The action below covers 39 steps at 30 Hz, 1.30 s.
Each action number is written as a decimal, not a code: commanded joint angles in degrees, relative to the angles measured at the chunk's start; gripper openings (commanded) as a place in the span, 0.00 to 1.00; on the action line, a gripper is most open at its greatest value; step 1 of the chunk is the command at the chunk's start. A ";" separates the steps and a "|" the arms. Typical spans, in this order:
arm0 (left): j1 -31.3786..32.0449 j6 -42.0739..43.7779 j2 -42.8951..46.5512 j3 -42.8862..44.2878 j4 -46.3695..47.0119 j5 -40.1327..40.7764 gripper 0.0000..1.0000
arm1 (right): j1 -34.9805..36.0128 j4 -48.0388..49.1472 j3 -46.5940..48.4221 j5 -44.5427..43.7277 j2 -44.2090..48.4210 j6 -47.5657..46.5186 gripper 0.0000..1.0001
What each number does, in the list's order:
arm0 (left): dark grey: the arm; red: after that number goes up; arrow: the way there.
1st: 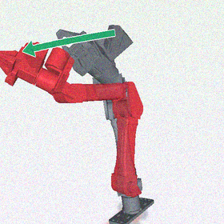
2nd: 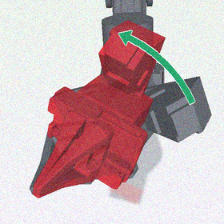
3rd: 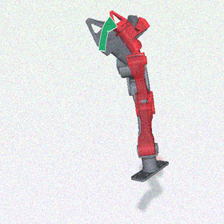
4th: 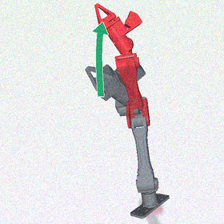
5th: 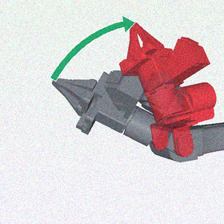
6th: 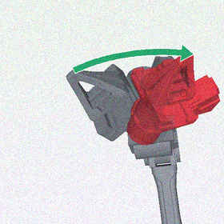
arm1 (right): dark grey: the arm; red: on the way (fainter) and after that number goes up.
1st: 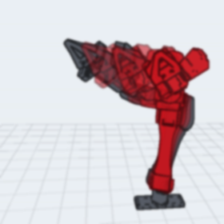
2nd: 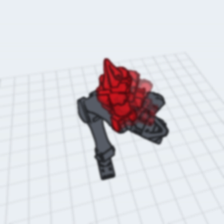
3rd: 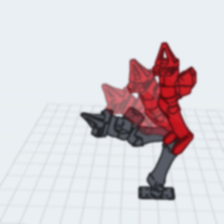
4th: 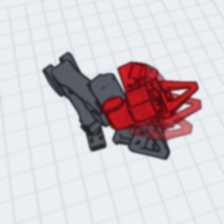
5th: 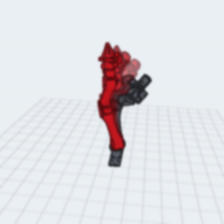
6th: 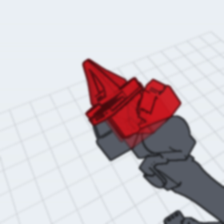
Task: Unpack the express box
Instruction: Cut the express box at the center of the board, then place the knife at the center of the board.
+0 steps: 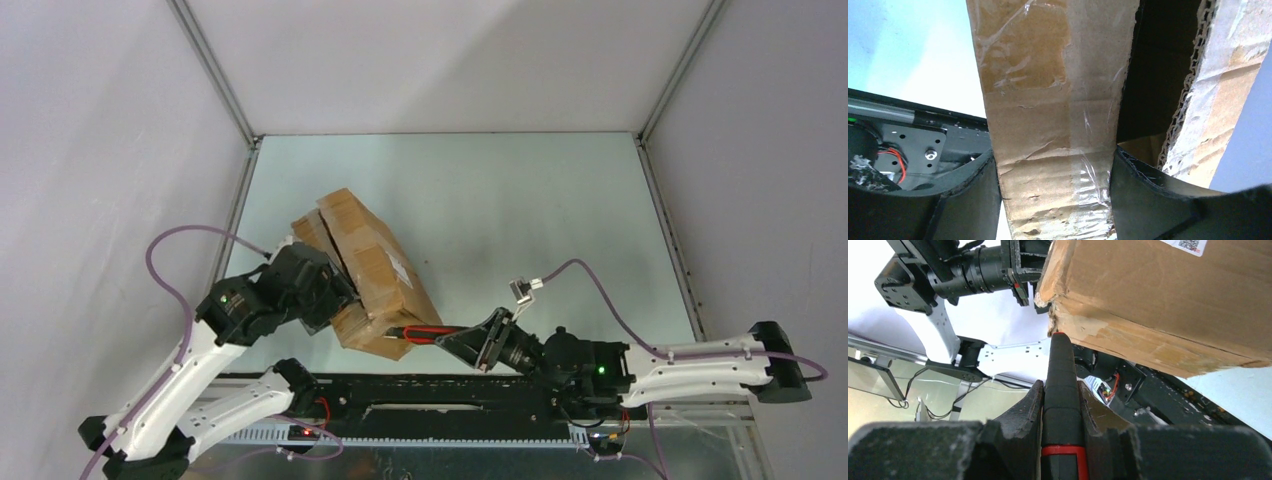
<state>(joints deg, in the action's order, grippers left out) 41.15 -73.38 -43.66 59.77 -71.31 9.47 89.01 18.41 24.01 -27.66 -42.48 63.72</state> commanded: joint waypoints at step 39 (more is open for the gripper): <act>-1.90 26.23 -9.25 12.29 1.57 14.79 1.00 | -49.03 -29.05 17.12 24.87 -32.66 -18.22 0.80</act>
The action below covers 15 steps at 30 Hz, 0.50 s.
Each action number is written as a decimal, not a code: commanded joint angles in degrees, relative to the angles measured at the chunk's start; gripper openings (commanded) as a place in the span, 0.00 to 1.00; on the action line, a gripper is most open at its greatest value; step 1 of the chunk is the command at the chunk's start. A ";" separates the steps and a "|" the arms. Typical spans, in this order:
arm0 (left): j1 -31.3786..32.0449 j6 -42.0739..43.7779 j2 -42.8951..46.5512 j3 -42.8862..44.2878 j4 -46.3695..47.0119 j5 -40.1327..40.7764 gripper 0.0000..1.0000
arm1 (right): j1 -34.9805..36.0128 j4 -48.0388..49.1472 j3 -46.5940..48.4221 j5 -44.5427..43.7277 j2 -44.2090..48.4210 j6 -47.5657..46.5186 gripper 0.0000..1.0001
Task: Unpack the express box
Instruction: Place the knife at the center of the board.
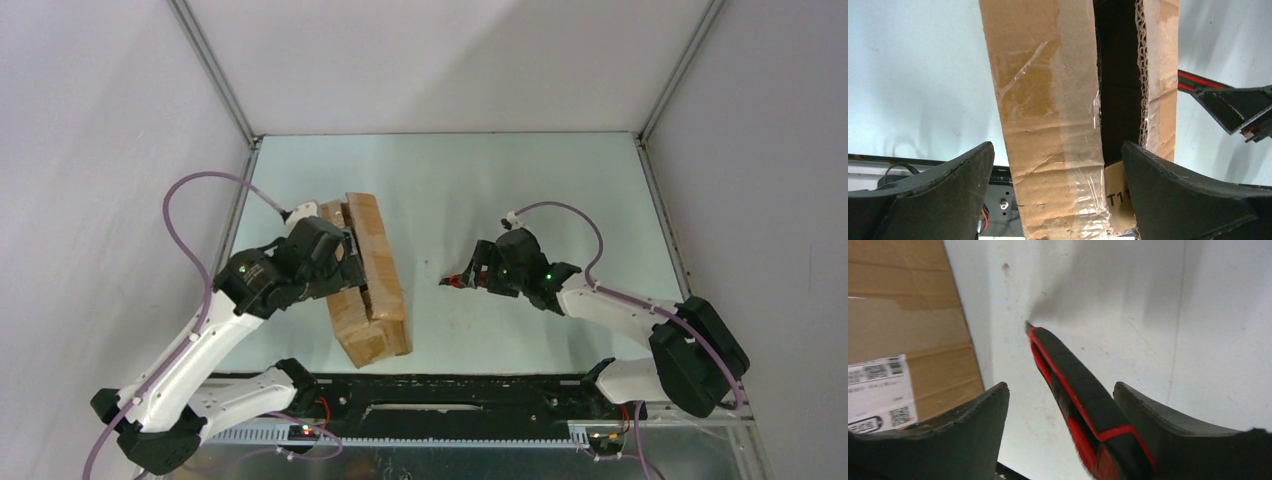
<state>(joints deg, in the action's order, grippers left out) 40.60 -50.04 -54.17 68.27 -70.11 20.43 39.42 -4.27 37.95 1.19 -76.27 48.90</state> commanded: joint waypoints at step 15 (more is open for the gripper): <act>-17.33 9.88 -1.33 4.95 5.89 -5.93 1.00 | 11.88 -28.40 27.70 -19.34 4.28 -13.70 0.90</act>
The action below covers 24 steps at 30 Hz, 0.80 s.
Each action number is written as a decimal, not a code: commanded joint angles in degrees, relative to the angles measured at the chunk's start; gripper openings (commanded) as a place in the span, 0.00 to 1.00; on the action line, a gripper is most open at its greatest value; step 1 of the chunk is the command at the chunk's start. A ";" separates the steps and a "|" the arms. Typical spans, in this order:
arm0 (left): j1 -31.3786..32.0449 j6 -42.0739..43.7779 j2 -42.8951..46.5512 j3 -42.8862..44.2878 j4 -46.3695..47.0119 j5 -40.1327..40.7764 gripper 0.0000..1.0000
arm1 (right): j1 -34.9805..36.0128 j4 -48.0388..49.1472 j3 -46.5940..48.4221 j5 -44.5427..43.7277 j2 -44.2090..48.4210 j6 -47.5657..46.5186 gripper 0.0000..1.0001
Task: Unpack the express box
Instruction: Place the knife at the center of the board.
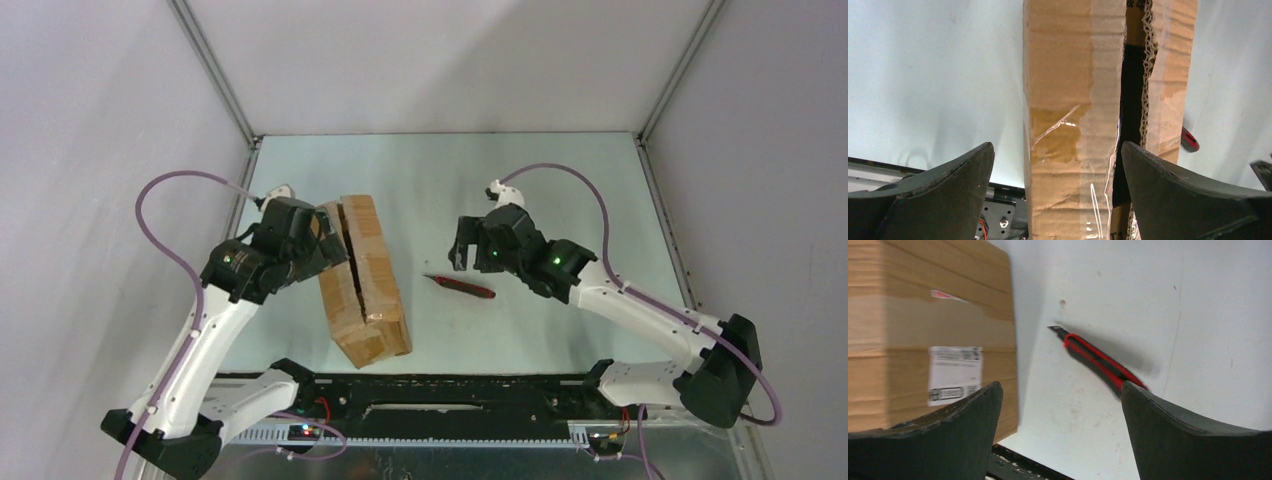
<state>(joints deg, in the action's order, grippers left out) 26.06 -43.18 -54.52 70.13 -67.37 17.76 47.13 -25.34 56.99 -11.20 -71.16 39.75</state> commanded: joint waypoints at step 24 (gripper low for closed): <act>-15.87 4.07 1.13 -5.86 12.22 -15.80 1.00 | 26.81 -27.11 61.55 -17.62 -36.08 -21.88 0.96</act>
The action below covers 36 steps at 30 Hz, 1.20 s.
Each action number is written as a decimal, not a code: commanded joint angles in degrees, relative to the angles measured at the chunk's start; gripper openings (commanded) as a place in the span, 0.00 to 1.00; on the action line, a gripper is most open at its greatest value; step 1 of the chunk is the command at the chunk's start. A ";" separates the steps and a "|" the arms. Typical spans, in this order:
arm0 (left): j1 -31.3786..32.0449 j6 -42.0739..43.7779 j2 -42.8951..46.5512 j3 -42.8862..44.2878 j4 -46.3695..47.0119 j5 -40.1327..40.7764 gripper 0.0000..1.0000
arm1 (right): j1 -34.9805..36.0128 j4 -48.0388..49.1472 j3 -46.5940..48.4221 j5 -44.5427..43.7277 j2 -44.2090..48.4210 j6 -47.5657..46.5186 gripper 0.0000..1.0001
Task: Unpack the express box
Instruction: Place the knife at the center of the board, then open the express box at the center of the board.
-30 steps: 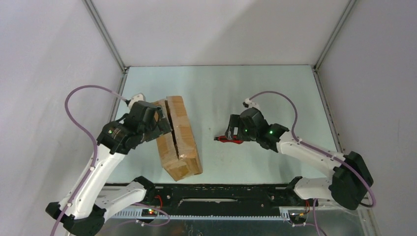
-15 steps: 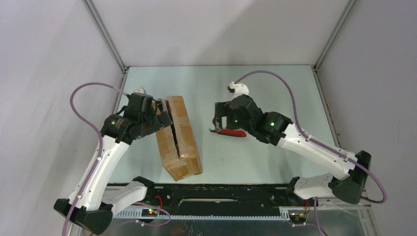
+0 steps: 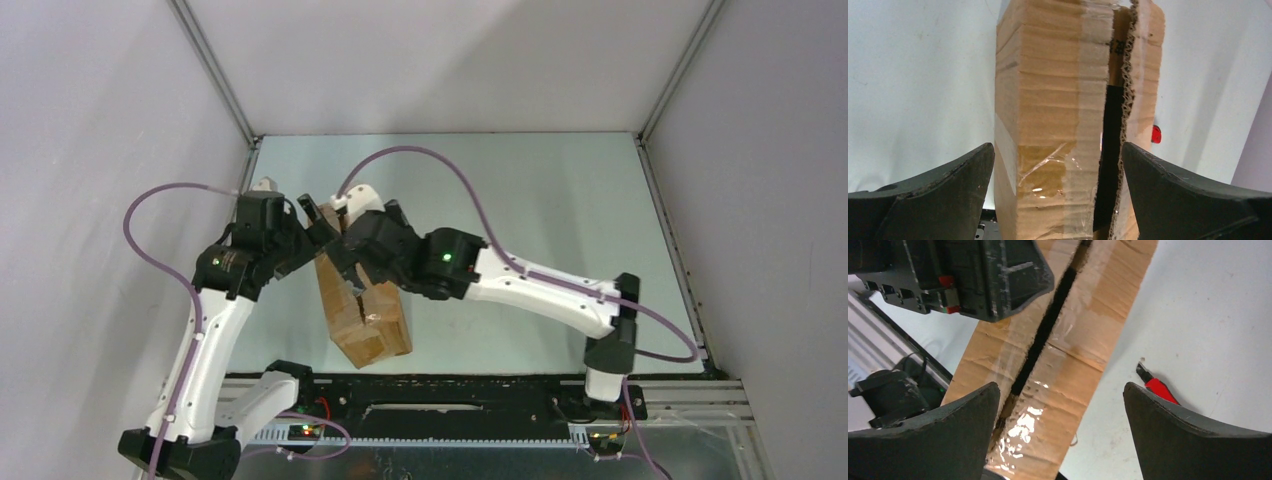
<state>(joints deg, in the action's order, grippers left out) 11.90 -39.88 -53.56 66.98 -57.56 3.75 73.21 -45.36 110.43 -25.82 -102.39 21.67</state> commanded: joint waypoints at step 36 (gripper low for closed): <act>-4.38 -1.78 -4.00 -3.27 5.11 -10.44 1.00 | 0.25 -14.70 16.79 -4.06 -11.98 0.49 0.00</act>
<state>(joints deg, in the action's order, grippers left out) 7.68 -40.36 -57.12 62.33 -51.81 -4.80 72.93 -61.87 125.51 -27.57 -115.66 21.65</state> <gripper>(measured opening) 0.996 0.005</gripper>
